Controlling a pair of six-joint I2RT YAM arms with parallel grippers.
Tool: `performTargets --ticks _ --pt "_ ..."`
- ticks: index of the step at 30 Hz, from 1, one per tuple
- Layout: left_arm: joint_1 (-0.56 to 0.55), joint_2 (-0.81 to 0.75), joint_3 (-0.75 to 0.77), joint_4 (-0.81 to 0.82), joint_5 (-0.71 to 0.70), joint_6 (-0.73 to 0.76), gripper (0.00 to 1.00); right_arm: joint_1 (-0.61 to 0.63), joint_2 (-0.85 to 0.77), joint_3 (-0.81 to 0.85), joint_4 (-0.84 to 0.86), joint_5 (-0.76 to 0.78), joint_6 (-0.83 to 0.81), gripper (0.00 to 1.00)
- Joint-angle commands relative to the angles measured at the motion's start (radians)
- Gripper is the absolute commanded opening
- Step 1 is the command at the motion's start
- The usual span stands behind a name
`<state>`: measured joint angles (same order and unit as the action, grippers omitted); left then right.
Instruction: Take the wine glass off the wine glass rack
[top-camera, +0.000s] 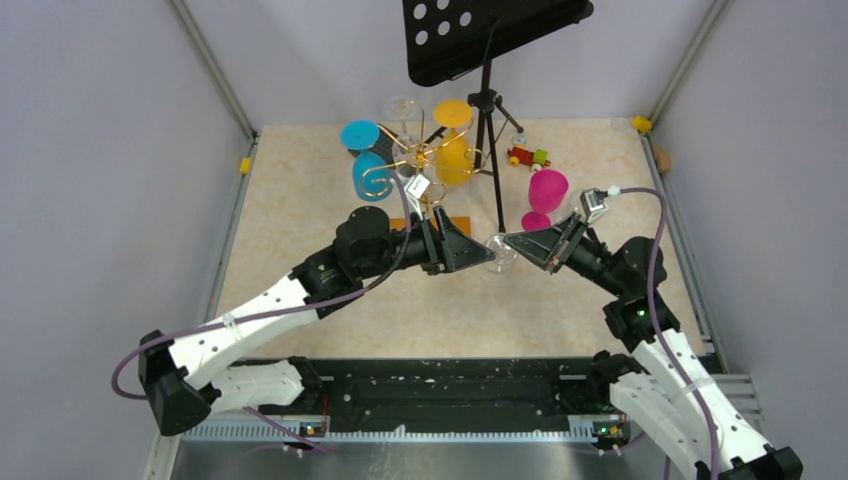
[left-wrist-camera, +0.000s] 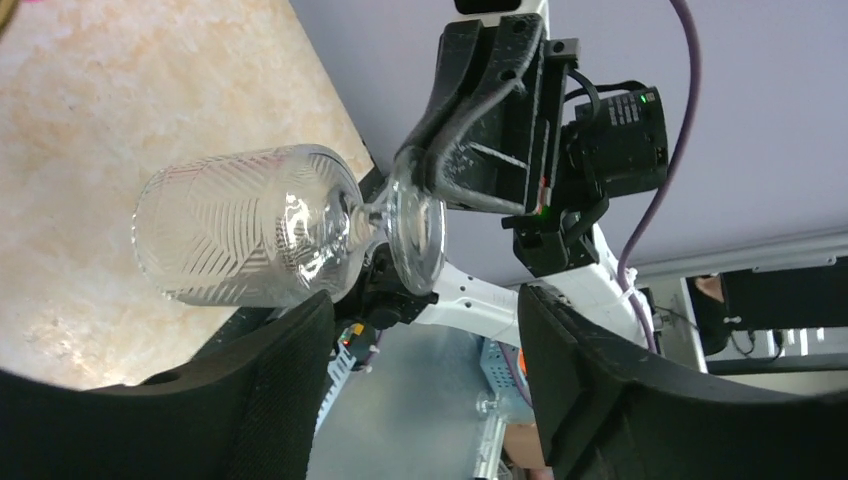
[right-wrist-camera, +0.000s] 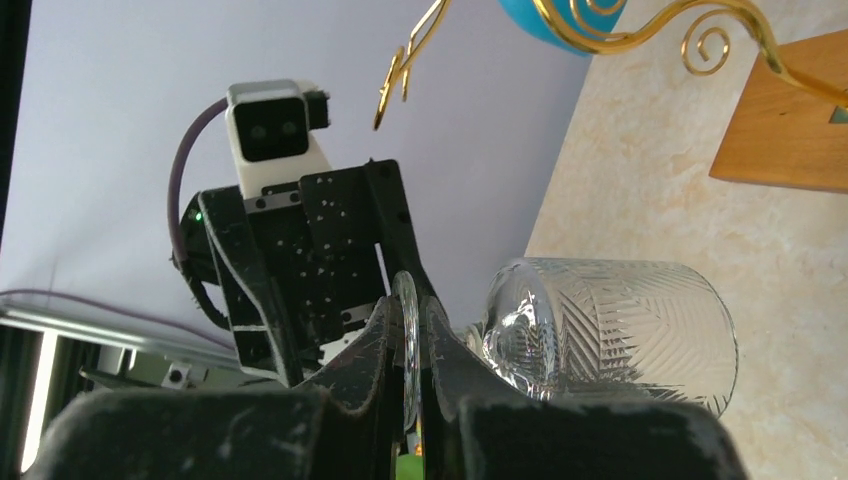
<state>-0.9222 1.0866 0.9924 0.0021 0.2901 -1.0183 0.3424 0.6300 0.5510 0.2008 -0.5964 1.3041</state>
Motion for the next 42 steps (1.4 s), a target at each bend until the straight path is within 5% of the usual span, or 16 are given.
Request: performTargets --ticks 1,16,23,27,33,38,42 --pt "-0.015 0.033 -0.003 0.088 -0.004 -0.090 0.66 0.028 0.009 -0.005 0.232 -0.045 0.065 0.00" --pt "-0.017 0.098 0.000 0.133 0.031 -0.160 0.26 0.085 0.056 -0.034 0.274 -0.035 0.030 0.00" --pt "-0.015 0.093 0.003 0.138 0.039 -0.130 0.00 0.087 0.073 -0.017 0.268 -0.047 -0.016 0.00" --pt "-0.015 0.053 -0.001 0.141 0.014 -0.094 0.00 0.087 0.043 0.002 0.223 -0.009 -0.066 0.35" --pt "-0.011 -0.035 0.009 0.129 -0.026 -0.039 0.00 0.088 -0.025 0.083 0.068 0.115 -0.198 0.68" --pt "0.013 -0.091 0.022 0.130 0.000 -0.029 0.00 0.088 -0.124 0.111 -0.092 0.327 -0.237 0.71" --pt "0.065 -0.122 0.038 0.178 0.078 -0.067 0.00 0.087 -0.202 0.002 0.042 0.422 -0.143 0.71"
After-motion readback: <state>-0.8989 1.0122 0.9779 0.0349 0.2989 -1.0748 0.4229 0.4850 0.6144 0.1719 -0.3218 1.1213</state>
